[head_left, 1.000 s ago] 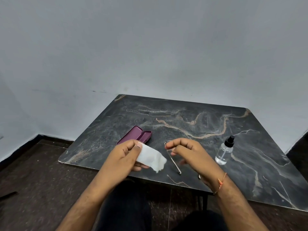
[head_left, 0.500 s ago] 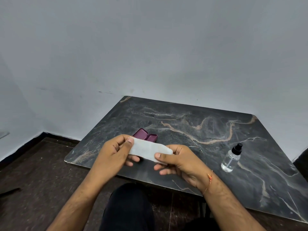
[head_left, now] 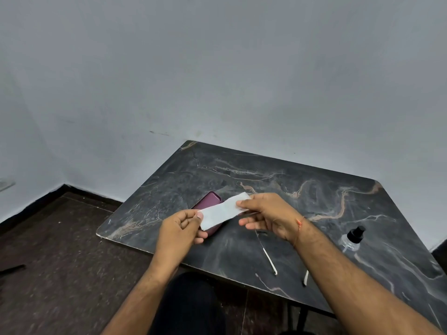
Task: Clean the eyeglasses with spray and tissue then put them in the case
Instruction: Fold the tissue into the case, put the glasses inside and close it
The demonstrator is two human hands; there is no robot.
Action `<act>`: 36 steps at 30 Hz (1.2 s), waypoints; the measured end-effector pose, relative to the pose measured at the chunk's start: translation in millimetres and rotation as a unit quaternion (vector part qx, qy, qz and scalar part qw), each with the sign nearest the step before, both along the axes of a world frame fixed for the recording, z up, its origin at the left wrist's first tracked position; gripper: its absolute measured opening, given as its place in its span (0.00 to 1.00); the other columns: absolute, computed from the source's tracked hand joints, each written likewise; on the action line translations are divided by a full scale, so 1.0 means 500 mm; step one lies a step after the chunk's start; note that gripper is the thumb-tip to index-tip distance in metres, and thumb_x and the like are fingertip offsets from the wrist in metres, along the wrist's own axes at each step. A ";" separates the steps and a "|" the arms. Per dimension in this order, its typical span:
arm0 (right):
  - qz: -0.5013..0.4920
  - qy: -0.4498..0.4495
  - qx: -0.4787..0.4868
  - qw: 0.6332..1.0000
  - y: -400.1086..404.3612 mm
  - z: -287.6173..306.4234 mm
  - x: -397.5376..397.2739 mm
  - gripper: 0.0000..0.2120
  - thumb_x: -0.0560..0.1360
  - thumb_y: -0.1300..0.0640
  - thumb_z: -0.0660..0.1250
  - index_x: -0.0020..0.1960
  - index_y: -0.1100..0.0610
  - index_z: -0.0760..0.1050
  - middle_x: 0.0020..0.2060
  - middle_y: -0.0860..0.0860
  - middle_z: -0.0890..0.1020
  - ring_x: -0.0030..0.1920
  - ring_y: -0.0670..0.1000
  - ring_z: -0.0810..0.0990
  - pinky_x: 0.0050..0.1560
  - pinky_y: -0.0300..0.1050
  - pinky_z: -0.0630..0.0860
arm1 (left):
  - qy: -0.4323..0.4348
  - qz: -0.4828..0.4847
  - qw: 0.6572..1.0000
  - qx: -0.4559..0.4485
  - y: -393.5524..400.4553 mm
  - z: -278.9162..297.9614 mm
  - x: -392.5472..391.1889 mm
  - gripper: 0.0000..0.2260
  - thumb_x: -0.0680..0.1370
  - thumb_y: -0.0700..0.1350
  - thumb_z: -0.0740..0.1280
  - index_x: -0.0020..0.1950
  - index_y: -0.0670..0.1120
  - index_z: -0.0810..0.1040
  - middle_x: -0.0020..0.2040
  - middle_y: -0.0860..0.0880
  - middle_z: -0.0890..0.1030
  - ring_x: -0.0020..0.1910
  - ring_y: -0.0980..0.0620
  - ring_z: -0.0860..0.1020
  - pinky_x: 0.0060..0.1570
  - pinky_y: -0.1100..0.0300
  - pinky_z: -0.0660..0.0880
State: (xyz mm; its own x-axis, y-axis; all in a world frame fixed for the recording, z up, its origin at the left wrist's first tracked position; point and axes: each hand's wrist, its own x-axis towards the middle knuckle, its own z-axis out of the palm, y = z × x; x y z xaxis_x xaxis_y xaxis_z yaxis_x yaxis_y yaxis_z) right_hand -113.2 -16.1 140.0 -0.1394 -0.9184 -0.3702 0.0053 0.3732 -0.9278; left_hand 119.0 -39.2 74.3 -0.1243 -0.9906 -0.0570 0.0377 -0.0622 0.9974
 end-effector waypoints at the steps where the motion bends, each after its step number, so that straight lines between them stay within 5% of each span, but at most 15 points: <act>1: 0.005 0.011 0.004 1.000 -0.014 0.001 -0.002 0.10 0.79 0.56 0.75 0.57 0.61 0.85 0.47 0.57 0.90 0.35 0.51 0.87 0.31 0.40 0.84 | -0.004 0.002 1.000 0.004 -0.005 -0.001 -0.002 0.04 0.85 0.41 0.71 0.54 0.46 0.86 0.37 0.47 0.88 0.33 0.53 0.86 0.33 0.64 0.82; 6: 0.015 0.102 0.001 0.995 -0.090 -0.009 -0.011 0.16 0.79 0.55 0.76 0.58 0.67 0.83 0.41 0.54 0.88 0.30 0.48 0.82 0.27 0.39 0.80 | -0.095 0.029 0.995 -0.004 -0.029 -0.008 -0.005 0.05 0.84 0.44 0.72 0.50 0.46 0.86 0.31 0.50 0.85 0.23 0.54 0.78 0.22 0.64 0.72; 14: 0.063 0.302 0.008 0.951 -0.176 -0.044 -0.003 0.06 0.76 0.55 0.78 0.44 0.57 0.85 0.41 0.56 0.89 0.32 0.49 0.81 0.26 0.41 0.74 | -0.274 0.024 0.961 -0.001 -0.043 -0.028 0.005 0.12 0.80 0.55 0.72 0.40 0.51 0.86 0.33 0.59 0.87 0.26 0.56 0.80 0.40 0.56 0.82; 19: 0.098 0.442 0.016 0.892 -0.202 -0.061 0.005 0.06 0.75 0.49 0.79 0.44 0.51 0.85 0.41 0.49 0.85 0.35 0.46 0.80 0.24 0.38 0.74 | -0.317 0.005 0.948 0.020 -0.040 -0.024 0.001 0.11 0.80 0.55 0.71 0.41 0.52 0.85 0.34 0.62 0.87 0.25 0.56 0.82 0.38 0.60 0.79; 28: 0.118 0.487 0.041 0.865 -0.217 -0.085 0.002 0.10 0.71 0.50 0.82 0.46 0.55 0.86 0.40 0.50 0.87 0.37 0.54 0.88 0.35 0.46 0.87 | -0.385 -0.022 0.922 0.042 -0.057 -0.011 -0.003 0.09 0.72 0.55 0.70 0.39 0.52 0.85 0.32 0.60 0.86 0.26 0.56 0.84 0.44 0.57 0.84; 36: 0.117 0.496 0.033 0.860 -0.216 -0.098 -0.001 0.11 0.69 0.47 0.84 0.43 0.52 0.86 0.36 0.47 0.86 0.32 0.48 0.83 0.31 0.41 0.80 | -0.425 -0.047 0.902 0.057 -0.090 -0.014 -0.009 0.08 0.69 0.55 0.73 0.41 0.52 0.84 0.29 0.57 0.86 0.32 0.55 0.85 0.49 0.55 0.85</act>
